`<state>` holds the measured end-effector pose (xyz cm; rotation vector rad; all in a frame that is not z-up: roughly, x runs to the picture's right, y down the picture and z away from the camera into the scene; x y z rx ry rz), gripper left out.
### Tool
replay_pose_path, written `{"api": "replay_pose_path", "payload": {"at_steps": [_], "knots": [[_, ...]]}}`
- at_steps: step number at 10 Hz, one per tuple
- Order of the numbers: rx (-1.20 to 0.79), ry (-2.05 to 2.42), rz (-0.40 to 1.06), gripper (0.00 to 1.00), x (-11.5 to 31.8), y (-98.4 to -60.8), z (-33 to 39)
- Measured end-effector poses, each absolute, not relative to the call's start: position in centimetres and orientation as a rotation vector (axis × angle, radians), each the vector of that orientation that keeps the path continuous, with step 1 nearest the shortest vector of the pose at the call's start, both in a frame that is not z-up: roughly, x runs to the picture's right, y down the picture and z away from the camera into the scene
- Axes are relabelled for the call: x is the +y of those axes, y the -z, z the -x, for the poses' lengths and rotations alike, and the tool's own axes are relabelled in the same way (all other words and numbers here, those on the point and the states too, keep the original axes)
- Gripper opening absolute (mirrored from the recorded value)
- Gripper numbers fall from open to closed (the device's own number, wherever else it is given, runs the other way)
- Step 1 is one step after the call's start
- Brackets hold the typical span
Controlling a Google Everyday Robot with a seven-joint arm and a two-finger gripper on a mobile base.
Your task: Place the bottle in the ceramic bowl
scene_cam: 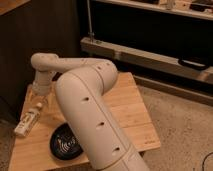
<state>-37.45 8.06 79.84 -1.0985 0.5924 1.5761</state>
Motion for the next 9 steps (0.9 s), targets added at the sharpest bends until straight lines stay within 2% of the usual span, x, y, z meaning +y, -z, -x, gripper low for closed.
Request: {"api": "replay_pose_path", "payload": {"at_steps": [9], "knots": [[0.604,-1.541,1.101,0.65,8.57,-80.26,38.39]]}}
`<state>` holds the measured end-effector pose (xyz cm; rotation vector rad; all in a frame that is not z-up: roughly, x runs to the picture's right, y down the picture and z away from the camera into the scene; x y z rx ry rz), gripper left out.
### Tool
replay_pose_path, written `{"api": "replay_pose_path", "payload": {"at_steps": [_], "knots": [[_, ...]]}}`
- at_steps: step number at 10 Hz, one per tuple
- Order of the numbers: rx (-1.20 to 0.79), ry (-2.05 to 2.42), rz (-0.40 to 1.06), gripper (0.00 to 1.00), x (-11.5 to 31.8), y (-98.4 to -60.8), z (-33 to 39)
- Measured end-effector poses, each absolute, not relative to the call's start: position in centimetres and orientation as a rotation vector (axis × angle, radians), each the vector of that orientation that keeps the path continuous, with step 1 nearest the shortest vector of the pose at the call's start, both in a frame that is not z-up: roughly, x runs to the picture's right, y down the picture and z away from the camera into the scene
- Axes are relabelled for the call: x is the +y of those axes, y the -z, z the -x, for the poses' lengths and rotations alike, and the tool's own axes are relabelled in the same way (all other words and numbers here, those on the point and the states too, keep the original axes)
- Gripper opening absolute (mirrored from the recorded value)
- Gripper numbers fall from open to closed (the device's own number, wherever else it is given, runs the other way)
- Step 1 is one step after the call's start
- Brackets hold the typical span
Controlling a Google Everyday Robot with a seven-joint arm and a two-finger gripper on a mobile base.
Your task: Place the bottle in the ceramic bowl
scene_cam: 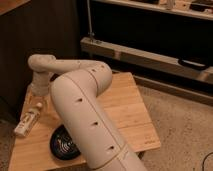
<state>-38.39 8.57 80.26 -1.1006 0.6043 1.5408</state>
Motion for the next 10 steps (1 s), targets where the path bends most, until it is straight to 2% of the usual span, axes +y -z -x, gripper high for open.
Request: {"api": "replay_pose_path", "payload": {"at_steps": [6,10], "knots": [[0.571,-1.494,1.123,0.65,8.4,-79.5,41.4],[0.563,-1.537,1.067,0.65,8.5,-79.7,43.5]]}}
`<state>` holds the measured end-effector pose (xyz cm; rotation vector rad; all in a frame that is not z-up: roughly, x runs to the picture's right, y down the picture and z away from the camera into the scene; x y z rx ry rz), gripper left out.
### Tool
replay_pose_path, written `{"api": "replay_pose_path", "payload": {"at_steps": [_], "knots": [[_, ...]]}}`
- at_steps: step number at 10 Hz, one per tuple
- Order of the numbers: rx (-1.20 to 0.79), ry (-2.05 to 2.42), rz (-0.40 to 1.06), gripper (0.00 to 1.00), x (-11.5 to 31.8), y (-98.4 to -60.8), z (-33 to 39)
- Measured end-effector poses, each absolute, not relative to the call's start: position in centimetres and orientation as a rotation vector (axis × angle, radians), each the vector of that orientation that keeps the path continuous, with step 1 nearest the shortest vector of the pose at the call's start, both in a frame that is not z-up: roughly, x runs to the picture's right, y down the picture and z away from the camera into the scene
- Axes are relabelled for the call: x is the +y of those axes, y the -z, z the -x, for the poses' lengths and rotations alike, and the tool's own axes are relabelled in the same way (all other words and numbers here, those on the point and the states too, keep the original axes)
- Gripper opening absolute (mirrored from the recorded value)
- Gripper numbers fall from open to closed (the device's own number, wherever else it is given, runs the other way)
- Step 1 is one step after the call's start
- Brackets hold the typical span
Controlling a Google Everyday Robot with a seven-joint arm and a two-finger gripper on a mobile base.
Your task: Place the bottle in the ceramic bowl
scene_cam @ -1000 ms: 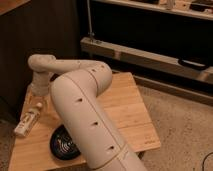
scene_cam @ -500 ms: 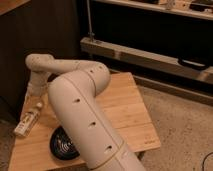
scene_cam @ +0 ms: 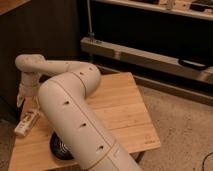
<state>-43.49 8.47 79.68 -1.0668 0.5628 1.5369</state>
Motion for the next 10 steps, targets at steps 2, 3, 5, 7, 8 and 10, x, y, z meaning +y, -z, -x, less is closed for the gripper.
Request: {"api": "replay_pose_path", "payload": {"at_steps": [2,3,5,7,8,10], "knots": [[0.566,-1.581,1.037,0.65,8.9,-80.2,43.6],[0.569,-1.603,1.022,0.65,9.3,-80.7,43.3],[0.576,-1.629,1.009,0.65,10.0,-81.7,42.8],[0.58,-1.641,1.013,0.65,10.3,-82.6,42.8],[0.577,-1.643,1.017,0.65,10.3,-83.0,43.0],[0.579,-1.629,1.025,0.65,10.6,-83.4,43.7]]}}
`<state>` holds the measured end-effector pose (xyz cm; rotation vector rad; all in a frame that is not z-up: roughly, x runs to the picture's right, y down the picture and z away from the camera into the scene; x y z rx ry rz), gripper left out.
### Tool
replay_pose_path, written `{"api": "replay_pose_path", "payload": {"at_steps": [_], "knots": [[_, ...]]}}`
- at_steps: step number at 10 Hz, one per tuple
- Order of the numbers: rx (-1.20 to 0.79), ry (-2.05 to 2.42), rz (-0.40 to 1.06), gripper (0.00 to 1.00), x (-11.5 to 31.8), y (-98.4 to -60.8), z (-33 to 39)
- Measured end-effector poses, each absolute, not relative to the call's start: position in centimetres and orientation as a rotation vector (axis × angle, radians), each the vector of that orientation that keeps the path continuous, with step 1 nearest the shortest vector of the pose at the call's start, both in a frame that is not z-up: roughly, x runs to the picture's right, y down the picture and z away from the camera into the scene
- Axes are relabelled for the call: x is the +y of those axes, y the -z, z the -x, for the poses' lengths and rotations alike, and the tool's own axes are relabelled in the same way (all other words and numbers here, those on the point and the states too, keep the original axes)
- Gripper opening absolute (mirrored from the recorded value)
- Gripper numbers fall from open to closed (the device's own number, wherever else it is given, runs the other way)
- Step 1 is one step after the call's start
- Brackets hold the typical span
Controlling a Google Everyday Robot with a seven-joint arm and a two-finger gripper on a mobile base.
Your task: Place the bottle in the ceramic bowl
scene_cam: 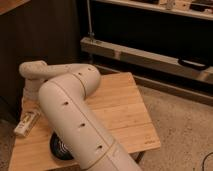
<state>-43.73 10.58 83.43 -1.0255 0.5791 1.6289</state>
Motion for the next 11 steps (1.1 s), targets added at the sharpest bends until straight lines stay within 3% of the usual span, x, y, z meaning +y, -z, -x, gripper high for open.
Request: {"api": "replay_pose_path", "payload": {"at_steps": [11], "knots": [[0.648,-1.544,1.042,0.65,12.8,-85.3,44.4]]}}
